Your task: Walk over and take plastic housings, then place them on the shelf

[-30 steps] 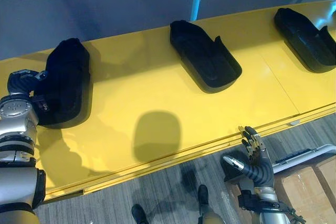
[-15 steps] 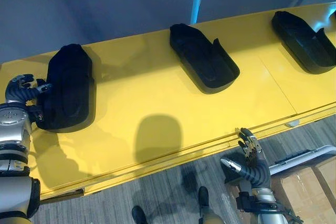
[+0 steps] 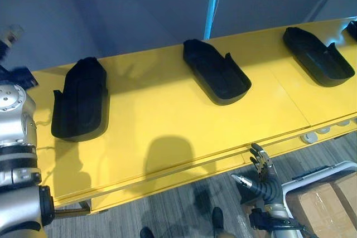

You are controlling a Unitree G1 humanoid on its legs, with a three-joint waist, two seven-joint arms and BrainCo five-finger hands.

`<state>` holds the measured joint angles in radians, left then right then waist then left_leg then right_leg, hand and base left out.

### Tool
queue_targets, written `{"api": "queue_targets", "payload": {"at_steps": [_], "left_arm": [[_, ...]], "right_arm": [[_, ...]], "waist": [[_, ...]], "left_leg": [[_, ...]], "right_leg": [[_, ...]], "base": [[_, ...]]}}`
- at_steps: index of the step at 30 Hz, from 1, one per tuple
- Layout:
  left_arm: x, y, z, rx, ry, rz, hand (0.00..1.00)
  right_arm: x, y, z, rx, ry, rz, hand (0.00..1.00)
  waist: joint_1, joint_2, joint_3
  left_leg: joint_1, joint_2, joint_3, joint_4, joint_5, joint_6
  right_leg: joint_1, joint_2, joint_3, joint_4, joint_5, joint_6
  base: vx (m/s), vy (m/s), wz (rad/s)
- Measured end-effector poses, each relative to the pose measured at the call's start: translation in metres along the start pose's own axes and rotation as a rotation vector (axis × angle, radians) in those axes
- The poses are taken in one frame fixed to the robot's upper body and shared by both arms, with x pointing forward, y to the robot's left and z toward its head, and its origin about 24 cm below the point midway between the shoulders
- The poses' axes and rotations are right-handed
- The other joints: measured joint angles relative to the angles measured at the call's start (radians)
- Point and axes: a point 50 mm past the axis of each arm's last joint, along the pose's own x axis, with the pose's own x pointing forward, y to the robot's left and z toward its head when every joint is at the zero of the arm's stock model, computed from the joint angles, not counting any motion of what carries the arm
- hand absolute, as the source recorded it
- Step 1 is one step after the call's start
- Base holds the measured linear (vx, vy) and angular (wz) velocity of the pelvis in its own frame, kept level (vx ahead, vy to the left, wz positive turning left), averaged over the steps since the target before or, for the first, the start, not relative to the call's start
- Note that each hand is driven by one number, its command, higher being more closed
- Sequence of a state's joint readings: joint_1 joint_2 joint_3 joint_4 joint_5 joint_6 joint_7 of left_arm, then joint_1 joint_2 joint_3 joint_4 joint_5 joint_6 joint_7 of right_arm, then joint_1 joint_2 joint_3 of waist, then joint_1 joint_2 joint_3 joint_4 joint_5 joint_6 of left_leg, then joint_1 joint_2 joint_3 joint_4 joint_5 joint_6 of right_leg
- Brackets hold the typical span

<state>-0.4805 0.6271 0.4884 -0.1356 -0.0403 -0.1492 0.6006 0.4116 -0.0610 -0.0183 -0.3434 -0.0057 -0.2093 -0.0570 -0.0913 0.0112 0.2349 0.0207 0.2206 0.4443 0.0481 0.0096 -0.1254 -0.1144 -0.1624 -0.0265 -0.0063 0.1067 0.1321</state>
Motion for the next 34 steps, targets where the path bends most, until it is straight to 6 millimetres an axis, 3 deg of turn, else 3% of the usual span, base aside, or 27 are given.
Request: {"api": "queue_targets", "payload": {"at_steps": [1,2,3,5,6,7,8,10,11,12,13,14,16,17,19,20,21,22,23,24,25,27,28,30,31,33,34], "left_arm": [[-0.017,0.007,0.005,-0.006,-0.015,0.012,0.00],[-0.057,0.020,0.012,-0.024,0.015,0.039,0.00],[-0.097,0.033,0.021,-0.033,0.087,0.046,0.00],[-0.146,0.035,0.033,-0.091,0.253,0.040,0.00],[-0.168,0.022,0.035,-0.163,0.358,-0.002,0.00],[-0.175,0.012,0.037,-0.207,0.391,-0.055,0.00],[-0.188,-0.008,0.042,-0.297,0.440,-0.165,0.00],[-0.207,-0.033,0.048,-0.395,0.498,-0.312,0.00],[-0.214,-0.036,0.049,-0.393,0.510,-0.360,0.00],[-0.218,-0.036,0.048,-0.388,0.528,-0.379,0.00],[-0.218,-0.037,0.046,-0.382,0.527,-0.392,0.00],[-0.220,-0.037,0.041,-0.363,0.539,-0.406,0.00],[-0.221,-0.034,0.035,-0.338,0.549,-0.407,0.00],[-0.222,-0.032,0.030,-0.317,0.558,-0.407,0.00],[-0.222,-0.028,0.023,-0.294,0.574,-0.408,0.00],[-0.222,-0.023,0.016,-0.273,0.593,-0.394,0.00],[-0.221,-0.020,0.014,-0.257,0.601,-0.385,0.00],[-0.220,-0.015,0.011,-0.235,0.603,-0.370,0.00],[-0.223,-0.014,0.006,-0.219,0.619,-0.376,0.00],[-0.229,-0.016,0.003,-0.209,0.652,-0.403,0.00],[-0.232,-0.016,0.002,-0.206,0.666,-0.422,0.00],[-0.228,-0.013,-0.003,-0.191,0.656,-0.416,0.00],[-0.232,-0.013,-0.009,-0.184,0.679,-0.416,0.00],[-0.268,-0.016,-0.049,-0.146,0.903,-0.459,0.00],[-0.282,-0.017,-0.059,-0.129,0.978,-0.483,0.00],[-0.338,-0.009,-0.088,-0.035,1.265,-0.587,0.00],[-0.350,-0.003,-0.092,-0.001,1.327,-0.605,0.00]], "right_arm": [[0.001,-0.004,0.000,-0.010,-0.004,-0.017,0.00],[0.005,-0.016,0.003,-0.035,-0.024,-0.065,0.00],[0.011,-0.027,0.008,-0.058,-0.055,-0.115,0.00],[0.015,-0.043,0.011,-0.089,-0.081,-0.193,0.00],[0.012,-0.051,0.011,-0.100,-0.074,-0.245,0.00],[0.009,-0.055,0.010,-0.104,-0.069,-0.267,0.00],[0.002,-0.059,0.009,-0.112,-0.051,-0.301,0.00],[-0.014,-0.060,0.014,-0.119,-0.038,-0.327,0.00],[-0.020,-0.053,0.015,-0.108,-0.028,-0.316,0.00],[-0.020,-0.051,0.018,-0.104,-0.039,-0.314,0.00],[-0.020,-0.051,0.018,-0.104,-0.041,-0.325,0.00],[-0.020,-0.054,0.019,-0.115,-0.043,-0.348,0.00],[-0.014,-0.055,0.022,-0.132,-0.074,-0.360,0.00],[-0.012,-0.057,0.022,-0.145,-0.076,-0.369,0.00],[-0.010,-0.062,0.021,-0.178,-0.076,-0.389,0.00],[-0.007,-0.066,0.020,-0.185,-0.078,-0.405,0.00],[-0.005,-0.066,0.019,-0.184,-0.078,-0.408,0.00],[0.000,-0.066,0.016,-0.185,-0.076,-0.406,0.00],[0.007,-0.066,0.014,-0.194,-0.078,-0.397,0.00],[0.011,-0.067,0.012,-0.203,-0.071,-0.387,0.00],[0.015,-0.067,0.009,-0.206,-0.061,-0.373,0.00],[0.025,-0.056,0.006,-0.170,-0.063,-0.330,0.00],[0.028,-0.054,0.002,-0.164,-0.052,-0.315,0.00],[0.036,-0.054,-0.041,-0.143,0.121,-0.252,0.00],[0.036,-0.056,-0.054,-0.136,0.184,-0.249,0.00],[0.017,-0.063,-0.114,-0.110,0.492,-0.260,0.00],[0.010,-0.064,-0.127,-0.101,0.566,-0.270,0.00]], "waist": [[0.006,0.000,-0.001],[0.024,0.004,-0.004],[0.047,0.011,-0.015],[0.061,0.049,-0.065],[0.041,0.046,-0.088],[0.026,0.046,-0.091],[-0.006,0.038,-0.091],[-0.012,0.024,-0.089],[0.001,-0.006,-0.088],[0.014,0.002,-0.093],[0.014,-0.005,-0.091],[0.024,-0.016,-0.101],[0.035,-0.010,-0.093],[0.030,-0.008,-0.093],[0.023,-0.011,-0.097],[0.023,-0.017,-0.100],[0.023,-0.022,-0.105],[0.025,-0.044,-0.121],[0.027,-0.039,-0.123],[0.027,-0.008,-0.128],[0.037,0.021,-0.140],[0.066,0.032,-0.155],[0.066,0.031,-0.155],[0.062,0.032,-0.159],[0.059,0.033,-0.159],[0.057,0.034,-0.158],[0.057,0.034,-0.157]], "left_leg": [[-0.004,0.007,-0.043,0.060,-0.033,0.028],[-0.033,0.013,-0.214,0.215,-0.115,0.086],[-0.039,-0.014,-0.441,0.350,-0.193,0.045],[-0.020,-0.044,-0.700,0.445,-0.288,-0.057],[0.004,-0.070,-0.772,0.445,-0.337,-0.057],[0.009,-0.077,-0.784,0.442,-0.363,-0.055],[0.019,-0.086,-0.762,0.430,-0.420,-0.040],[0.044,-0.111,-0.646,0.409,-0.496,0.031],[0.048,-0.142,-0.540,0.426,-0.496,0.059],[0.026,-0.127,-0.431,0.424,-0.480,0.093],[0.024,-0.126,-0.383,0.412,-0.462,0.100],[0.025,-0.126,-0.277,0.371,-0.423,0.106],[0.047,-0.108,-0.148,0.301,-0.362,0.110],[0.063,-0.096,-0.086,0.267,-0.329,0.106],[0.075,-0.074,-0.011,0.254,-0.307,0.091],[0.086,-0.065,0.037,0.252,-0.299,0.075],[0.090,-0.063,0.061,0.253,-0.297,0.071],[0.084,-0.064,0.092,0.265,-0.303,0.057],[0.069,-0.066,0.092,0.267,-0.307,0.034],[0.068,-0.059,0.065,0.247,-0.305,0.032],[0.070,-0.053,0.041,0.205,-0.296,0.040],[0.071,-0.023,0.005,0.154,-0.257,0.067],[0.069,-0.015,-0.001,0.153,-0.243,0.065],[0.054,-0.006,-0.026,0.152,-0.205,0.040],[0.049,-0.010,-0.040,0.149,-0.197,0.041],[0.059,-0.020,-0.083,0.111,-0.165,0.017],[0.061,-0.022,-0.094,0.104,-0.163,0.016]], "right_leg": [[0.006,0.001,0.025,0.009,0.000,0.000],[0.004,0.012,0.095,0.044,-0.002,-0.001],[-0.015,0.037,0.185,0.088,-0.031,0.006],[-0.076,0.111,0.293,0.169,-0.067,0.026],[-0.107,0.124,0.344,0.204,-0.074,0.039],[-0.118,0.124,0.357,0.210,-0.076,0.045],[-0.138,0.123,0.388,0.214,-0.058,0.074],[-0.152,0.110,0.471,0.168,0.013,0.104],[-0.177,0.105,0.495,0.109,0.140,0.060],[-0.183,0.109,0.429,-0.036,0.339,-0.059],[-0.197,0.108,0.317,-0.013,0.338,-0.089],[-0.235,0.098,0.076,0.151,0.166,-0.115],[-0.269,0.088,-0.059,0.354,0.026,-0.143],[-0.262,0.076,-0.069,0.479,-0.101,-0.143],[-0.225,0.035,-0.080,0.621,-0.227,-0.126],[-0.188,-0.016,-0.101,0.683,-0.287,-0.113],[-0.163,-0.043,-0.104,0.695,-0.315,-0.102],[-0.114,-0.078,-0.100,0.638,-0.374,-0.047],[-0.084,-0.041,-0.092,0.508,-0.407,-0.050],[-0.073,-0.006,-0.089,0.459,-0.379,-0.040],[-0.047,0.046,-0.072,0.362,-0.324,-0.069],[-0.007,0.148,-0.031,0.206,-0.220,-0.129],[0.003,0.163,-0.027,0.183,-0.205,-0.135],[0.013,0.175,-0.041,0.146,-0.182,-0.145],[0.017,0.172,-0.050,0.137,-0.178,-0.145],[0.062,0.163,-0.096,0.080,-0.159,-0.141],[0.072,0.162,-0.104,0.069,-0.156,-0.139]], "base": [[0.08,0.003,-1.08],[0.00,0.047,-1.70],[-0.07,0.129,-2.23],[-0.14,0.232,-2.04],[-0.11,0.196,-1.18],[-0.23,0.339,-0.81],[-0.25,0.343,-0.82],[-0.33,0.410,-1.38],[-0.39,0.380,-2.38],[-0.39,0.343,-2.52],[-0.41,0.272,-2.42],[-0.33,0.185,-1.85],[-0.37,0.139,-2.16],[-0.31,0.020,-1.81],[-0.21,-0.126,-1.39],[-0.16,-0.180,-1.29],[-0.11,-0.241,-1.22],[-0.07,-0.383,-1.10],[-0.05,-0.388,-1.00],[-0.03,-0.295,-0.83],[-0.01,-0.140,-0.94],[0.01,-0.167,-1.02],[0.08,-0.197,-0.47],[0.05,-0.150,0.06],[0.01,-0.069,0.44],[0.03,-0.029,0.60],[0.02,-0.005,0.36]]}}
